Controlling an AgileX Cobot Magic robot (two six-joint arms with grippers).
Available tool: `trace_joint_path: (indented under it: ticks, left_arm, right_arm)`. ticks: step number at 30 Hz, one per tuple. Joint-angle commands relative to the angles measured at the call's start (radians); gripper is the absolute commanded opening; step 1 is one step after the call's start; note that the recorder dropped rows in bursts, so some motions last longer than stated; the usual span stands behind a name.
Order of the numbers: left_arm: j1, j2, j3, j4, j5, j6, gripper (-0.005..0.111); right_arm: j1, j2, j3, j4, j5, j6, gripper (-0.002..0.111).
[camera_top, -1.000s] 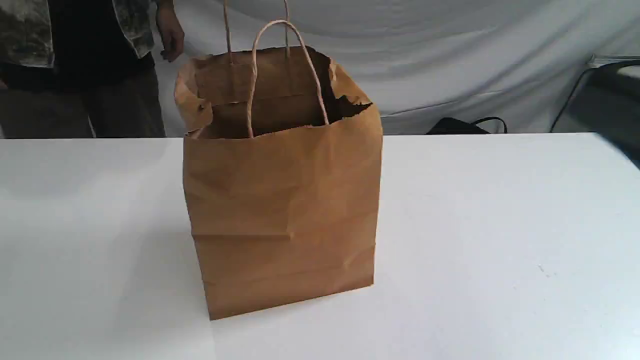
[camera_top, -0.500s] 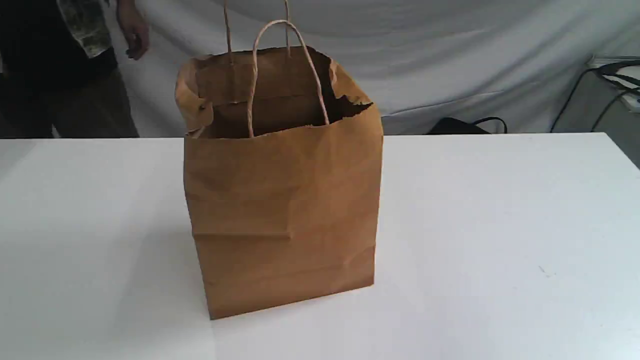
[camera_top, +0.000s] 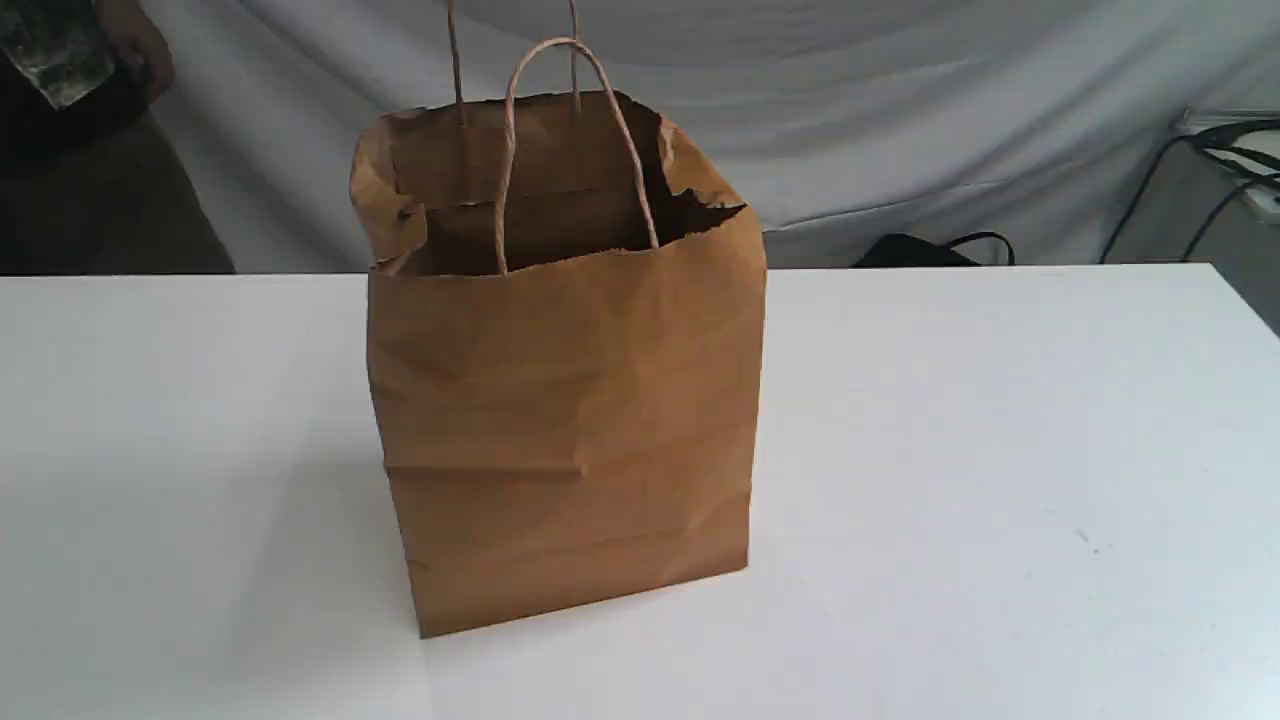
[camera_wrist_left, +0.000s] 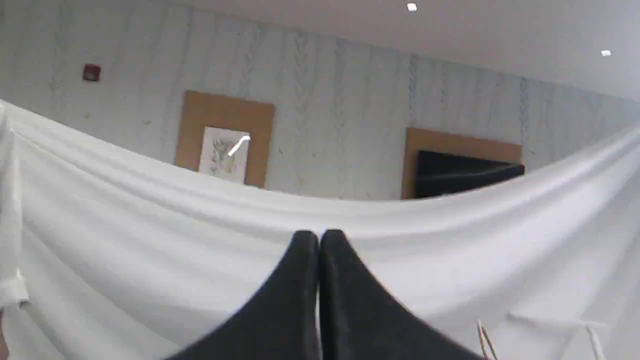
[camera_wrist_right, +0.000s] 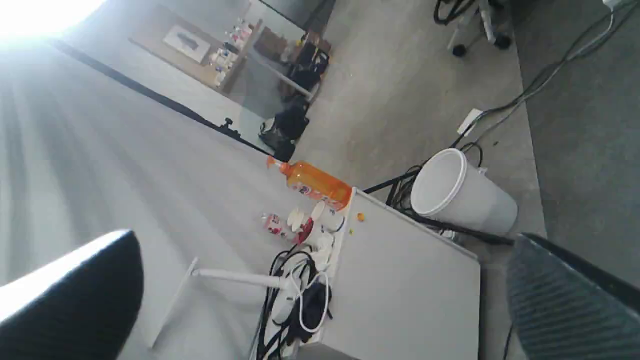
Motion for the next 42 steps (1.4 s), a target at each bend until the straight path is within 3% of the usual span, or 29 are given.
trace_joint_path:
  ticks: [1, 12, 15, 17, 21, 27, 30, 31, 35, 42]
  left_arm:
    - [-0.006, 0.007, 0.05, -0.011, -0.075, -0.01, 0.0]
    - [-0.006, 0.007, 0.071, -0.01, -0.358, -0.028, 0.0]
    - [-0.006, 0.007, 0.069, 0.049, -0.352, 0.121, 0.0]
    - [-0.006, 0.007, 0.069, 0.048, -0.361, 0.125, 0.0]
    - [-0.006, 0.007, 0.069, -0.076, -0.363, 0.132, 0.0]
    - [-0.006, 0.007, 0.083, -0.41, -0.172, 0.161, 0.0]
    - [-0.006, 0.007, 0.111, -0.744, -0.13, 0.471, 0.0]
    - [-0.006, 0.007, 0.122, -0.886, -0.145, 0.677, 0.0]
    - [-0.006, 0.007, 0.179, -1.325, -0.206, 1.17, 0.0]
    - [-0.006, 0.007, 0.268, -1.546, -0.207, 1.474, 0.0]
  right_arm:
    - [-0.004, -0.002, 0.004, 0.031, 0.013, 0.006, 0.098]
    - [-0.004, -0.002, 0.004, 0.033, 0.013, 0.006, 0.098]
    - [-0.004, -0.002, 0.004, 0.033, 0.013, 0.006, 0.098]
    - [-0.004, -0.002, 0.004, 0.033, 0.013, 0.006, 0.098]
    - [-0.004, -0.002, 0.004, 0.033, 0.013, 0.006, 0.098]
    - [-0.004, -0.002, 0.004, 0.033, 0.013, 0.006, 0.098]
    - [-0.004, -0.002, 0.004, 0.033, 0.013, 0.006, 0.098]
    - [-0.004, -0.002, 0.004, 0.033, 0.013, 0.006, 0.098]
    - [-0.004, -0.002, 0.004, 0.033, 0.013, 0.006, 0.098]
    - [-0.004, -0.002, 0.004, 0.033, 0.013, 0.006, 0.098]
